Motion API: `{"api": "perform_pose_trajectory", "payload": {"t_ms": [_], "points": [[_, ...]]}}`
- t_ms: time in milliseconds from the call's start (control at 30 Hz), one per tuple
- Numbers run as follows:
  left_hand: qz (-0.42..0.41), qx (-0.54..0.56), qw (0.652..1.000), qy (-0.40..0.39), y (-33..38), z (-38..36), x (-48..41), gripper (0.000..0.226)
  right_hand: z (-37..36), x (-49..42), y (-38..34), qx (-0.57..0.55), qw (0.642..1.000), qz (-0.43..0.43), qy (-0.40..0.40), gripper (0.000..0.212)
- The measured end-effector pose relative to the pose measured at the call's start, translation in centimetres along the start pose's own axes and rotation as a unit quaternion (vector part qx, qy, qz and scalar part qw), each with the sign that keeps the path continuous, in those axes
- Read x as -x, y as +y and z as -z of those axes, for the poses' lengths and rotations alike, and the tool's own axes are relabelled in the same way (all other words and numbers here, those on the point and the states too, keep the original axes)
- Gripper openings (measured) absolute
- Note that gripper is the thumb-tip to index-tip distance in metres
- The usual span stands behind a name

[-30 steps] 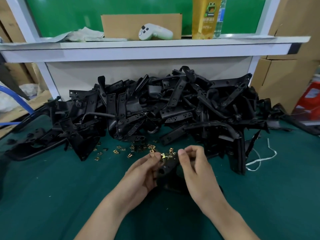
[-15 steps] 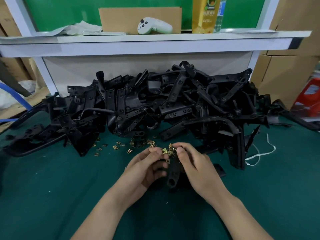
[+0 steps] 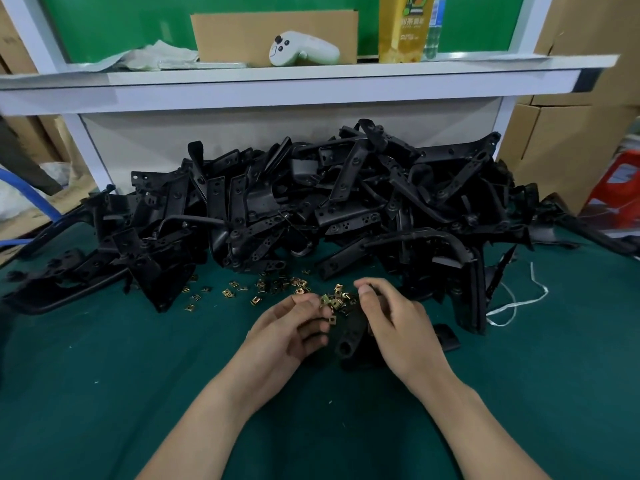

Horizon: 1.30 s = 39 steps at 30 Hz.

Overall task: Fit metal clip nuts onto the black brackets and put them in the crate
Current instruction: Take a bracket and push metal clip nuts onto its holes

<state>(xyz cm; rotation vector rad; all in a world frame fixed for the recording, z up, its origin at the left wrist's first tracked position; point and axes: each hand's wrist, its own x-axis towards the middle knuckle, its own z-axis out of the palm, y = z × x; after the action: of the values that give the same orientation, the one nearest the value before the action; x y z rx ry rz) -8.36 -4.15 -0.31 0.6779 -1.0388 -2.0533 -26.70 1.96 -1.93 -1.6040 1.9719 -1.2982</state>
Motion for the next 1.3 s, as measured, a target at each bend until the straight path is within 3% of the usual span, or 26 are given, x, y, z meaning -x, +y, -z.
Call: {"api": "perform_pose_trajectory", "payload": {"t_ms": [467,767,1033,1300], "points": [[-0.013,-0.026,1.0,0.007,-0.1,-0.3,0.2,0.019,0.1,-0.1,0.2,0.0,1.0,0.007,-0.001,0.027],[-0.014,-0.031,0.999,0.013,-0.2,-0.4,0.1,0.032,0.1,-0.1,0.3,-0.006,1.0,0.01,0.002,0.034],[-0.006,-0.015,1.0,-0.002,-0.2,0.1,-0.2,0.022,0.2,-0.2,0.2,0.0,1.0,0.009,-0.002,0.028],[0.036,0.125,0.991,0.006,0.6,1.3,-0.5,0.015,0.4,-0.1,0.2,0.001,1.0,0.014,-0.006,0.027]]}}
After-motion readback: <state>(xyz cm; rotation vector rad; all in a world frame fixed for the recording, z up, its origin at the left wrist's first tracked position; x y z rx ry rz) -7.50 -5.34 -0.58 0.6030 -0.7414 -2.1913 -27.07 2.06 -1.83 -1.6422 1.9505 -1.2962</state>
